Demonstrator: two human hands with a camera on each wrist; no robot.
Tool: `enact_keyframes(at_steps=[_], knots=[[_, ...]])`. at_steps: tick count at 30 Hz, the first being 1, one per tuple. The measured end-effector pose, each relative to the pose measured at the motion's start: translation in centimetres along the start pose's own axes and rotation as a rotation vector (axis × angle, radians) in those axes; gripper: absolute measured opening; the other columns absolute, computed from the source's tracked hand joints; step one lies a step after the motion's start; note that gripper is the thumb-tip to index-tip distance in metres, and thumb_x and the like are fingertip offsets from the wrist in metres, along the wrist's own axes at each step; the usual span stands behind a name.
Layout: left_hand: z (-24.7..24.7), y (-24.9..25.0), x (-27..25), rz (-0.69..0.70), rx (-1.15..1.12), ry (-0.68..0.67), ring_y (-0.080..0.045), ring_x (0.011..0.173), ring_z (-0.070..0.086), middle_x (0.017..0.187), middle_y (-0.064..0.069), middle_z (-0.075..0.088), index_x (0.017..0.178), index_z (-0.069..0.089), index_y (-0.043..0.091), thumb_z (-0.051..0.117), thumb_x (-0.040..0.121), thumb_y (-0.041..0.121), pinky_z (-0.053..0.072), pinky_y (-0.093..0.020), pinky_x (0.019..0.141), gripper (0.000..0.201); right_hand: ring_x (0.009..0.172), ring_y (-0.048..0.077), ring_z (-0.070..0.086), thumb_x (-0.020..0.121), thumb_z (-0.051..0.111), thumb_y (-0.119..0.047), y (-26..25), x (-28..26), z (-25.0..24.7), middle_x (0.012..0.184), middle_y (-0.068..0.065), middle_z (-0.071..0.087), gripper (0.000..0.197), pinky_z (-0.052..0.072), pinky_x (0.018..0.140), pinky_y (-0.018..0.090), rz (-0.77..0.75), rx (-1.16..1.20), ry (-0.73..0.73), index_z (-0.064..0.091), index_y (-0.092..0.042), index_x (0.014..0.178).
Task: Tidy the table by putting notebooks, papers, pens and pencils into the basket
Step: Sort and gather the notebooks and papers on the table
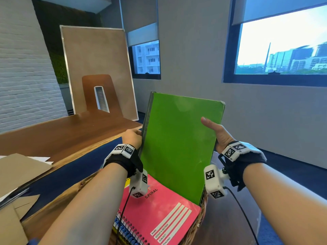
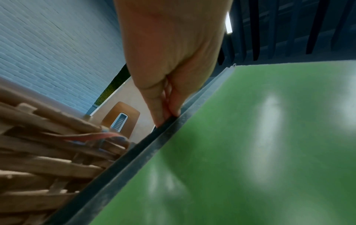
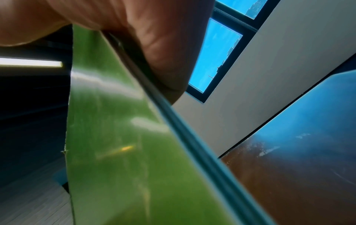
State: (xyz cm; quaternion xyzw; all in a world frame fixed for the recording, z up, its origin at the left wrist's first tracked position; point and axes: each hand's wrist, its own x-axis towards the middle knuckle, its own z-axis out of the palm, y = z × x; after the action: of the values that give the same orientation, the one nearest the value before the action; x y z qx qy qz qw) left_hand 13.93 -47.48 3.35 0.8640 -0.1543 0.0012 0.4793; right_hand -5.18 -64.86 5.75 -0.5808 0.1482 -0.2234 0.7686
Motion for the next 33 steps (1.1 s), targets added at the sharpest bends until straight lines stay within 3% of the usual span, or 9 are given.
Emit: enact_keyframes(at_steps=[2,5,7,14,19,22,26,30,33], knots=[[0.0,-0.6,0.0,-0.018,-0.002,-0.025,-0.032,0.107,0.059,0.111,-0.017,0.067,0.102,0.071,0.005,0.045,0.091,-0.005,0.046,-0.033,0.086,0.03,0.078,0.029,0.07,0.013,0.09,-0.051,-0.1,-0.1,0.3,0.093,0.017,0.071,0.122,0.056,0.065,0.042,0.018,-0.025,-0.004,0.055,-0.01,0.122],[0.1,-1.4,1.1,-0.058,-0.071,-0.057,-0.034,0.105,0.061,0.105,-0.019,0.068,0.087,0.071,0.008,0.042,0.089,-0.006,0.05,-0.038,0.09,0.032,0.125,0.038,0.047,0.019,0.087,-0.062,0.0,0.5,0.8,0.137,0.02,0.048,0.13,0.036,0.1,0.063,0.023,-0.042,0.052,0.047,-0.019,0.135],[0.3,-2.6,2.6,-0.074,-0.133,-0.095,-0.037,0.1,0.063,0.096,-0.022,0.069,0.069,0.065,0.013,0.042,0.086,-0.01,0.052,-0.045,0.091,0.036,0.133,0.038,0.037,0.023,0.085,-0.067,0.2,1.1,0.9,0.144,0.019,0.041,0.128,0.025,0.107,0.064,-0.017,-0.047,0.055,0.045,-0.022,0.136],[1.9,-6.3,6.9,-0.081,-0.131,-0.121,-0.041,0.093,0.064,0.1,-0.029,0.067,0.065,0.056,0.018,0.047,0.083,-0.004,0.052,-0.052,0.088,0.03,0.125,0.036,0.046,0.013,0.085,-0.067,0.2,1.9,1.3,0.133,0.02,0.051,0.14,0.031,0.106,0.06,-0.075,-0.107,0.087,0.044,-0.012,0.135],[0.5,-2.4,2.1,-0.035,-0.061,0.036,-0.035,0.103,0.06,0.108,-0.02,0.065,0.069,0.049,0.017,0.047,0.086,-0.007,0.049,-0.036,0.086,0.03,0.13,0.036,0.04,0.018,0.088,-0.062,0.4,2.4,0.9,0.138,0.021,0.046,0.136,0.028,0.107,0.06,-0.047,-0.097,0.059,0.042,-0.014,0.137],[0.4,-0.6,0.3,0.058,-0.012,0.171,-0.033,0.105,0.055,0.11,-0.018,0.062,0.092,0.061,0.004,0.043,0.087,-0.01,0.037,-0.029,0.076,0.023,0.127,0.036,0.043,0.019,0.088,-0.062,0.4,2.4,0.9,0.135,0.019,0.049,0.131,0.029,0.106,0.061,-0.043,-0.09,0.053,0.045,-0.015,0.134],[0.4,0.3,-0.2,0.112,-0.036,0.096,-0.029,0.106,0.054,0.111,-0.014,0.062,0.113,0.058,0.002,0.051,0.091,0.006,0.036,-0.025,0.078,0.023,0.129,0.035,0.042,0.024,0.088,-0.063,0.8,3.1,0.2,0.138,0.019,0.046,0.128,0.027,0.106,0.063,-0.014,-0.091,0.054,0.045,-0.016,0.135],[0.2,0.4,0.6,0.078,-0.112,-0.009,-0.022,0.089,0.049,0.095,-0.005,0.054,0.098,0.052,0.011,0.061,0.09,0.035,0.039,-0.03,0.078,0.026,0.133,0.035,0.037,0.026,0.086,-0.066,0.8,2.9,0.2,0.142,0.019,0.043,0.125,0.023,0.109,0.063,-0.024,-0.1,0.055,0.046,-0.018,0.135],[0.0,-0.3,1.4,0.052,-0.231,-0.055,-0.019,0.082,0.044,0.076,0.0,0.045,0.079,0.042,0.019,0.063,0.088,0.039,0.037,-0.03,0.07,0.03,0.134,0.036,0.036,0.024,0.085,-0.067,0.7,2.5,0.4,0.143,0.019,0.042,0.128,0.022,0.109,0.062,-0.037,-0.093,0.049,0.046,-0.019,0.136]])
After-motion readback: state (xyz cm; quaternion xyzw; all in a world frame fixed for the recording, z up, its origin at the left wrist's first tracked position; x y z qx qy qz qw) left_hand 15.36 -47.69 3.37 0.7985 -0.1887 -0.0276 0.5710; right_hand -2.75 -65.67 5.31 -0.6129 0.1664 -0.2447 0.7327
